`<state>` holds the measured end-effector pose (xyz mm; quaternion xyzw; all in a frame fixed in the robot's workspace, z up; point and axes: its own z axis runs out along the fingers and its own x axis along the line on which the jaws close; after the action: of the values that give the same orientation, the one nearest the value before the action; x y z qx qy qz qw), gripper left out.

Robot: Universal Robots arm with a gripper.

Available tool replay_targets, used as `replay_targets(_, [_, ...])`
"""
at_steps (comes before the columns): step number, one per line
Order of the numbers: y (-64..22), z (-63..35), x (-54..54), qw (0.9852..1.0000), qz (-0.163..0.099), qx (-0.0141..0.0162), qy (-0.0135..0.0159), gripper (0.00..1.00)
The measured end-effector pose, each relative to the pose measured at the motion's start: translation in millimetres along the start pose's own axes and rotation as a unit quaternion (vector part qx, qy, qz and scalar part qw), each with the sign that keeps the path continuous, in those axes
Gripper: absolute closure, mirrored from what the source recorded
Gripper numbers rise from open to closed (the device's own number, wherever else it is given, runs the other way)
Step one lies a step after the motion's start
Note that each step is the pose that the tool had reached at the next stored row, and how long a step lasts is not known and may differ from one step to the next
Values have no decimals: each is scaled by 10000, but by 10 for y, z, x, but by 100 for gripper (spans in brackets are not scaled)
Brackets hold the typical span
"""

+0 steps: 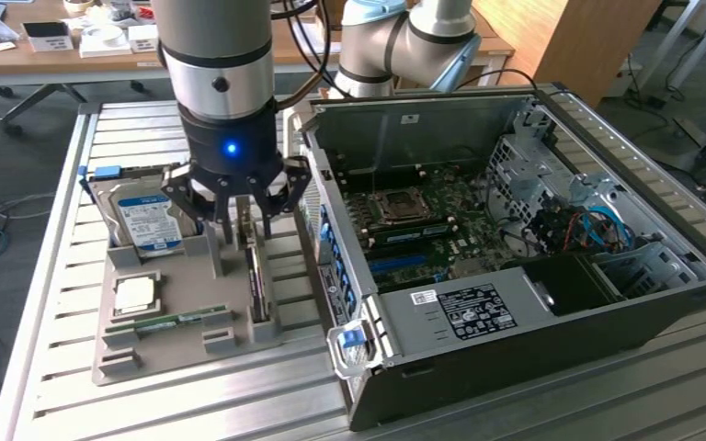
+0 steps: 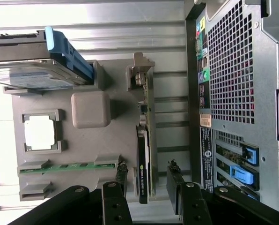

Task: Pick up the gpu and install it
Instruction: 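Pick up the gpu and move the gpu toward the slot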

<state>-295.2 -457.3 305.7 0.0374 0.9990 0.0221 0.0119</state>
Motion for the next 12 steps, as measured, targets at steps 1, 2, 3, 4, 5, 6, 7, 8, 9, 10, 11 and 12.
replay_targets(1, [-1,9,0,10000,0,0,0,53])
replay_targets(2, [-1,18,0,10000,0,0,0,53])
replay_targets(3, [-1,26,1,10000,0,0,0,53])
replay_targets(4, [-1,34,1,10000,0,0,0,53])
replay_targets(5, [-2,41,1,10000,0,0,0,53])
replay_targets(6, [-2,48,1,10000,0,-1,0,53])
replay_targets(7, [-2,55,1,10000,0,0,-1,53])
replay_targets(8, [-3,62,1,10000,0,0,0,53])
replay_targets(9, [-3,69,2,10000,0,0,0,53])
replay_targets(10, [-3,76,2,10000,0,0,0,53])
replay_targets(11, [-4,83,2,10000,0,0,0,53])
replay_targets(12, [-4,91,2,10000,0,0,0,53])
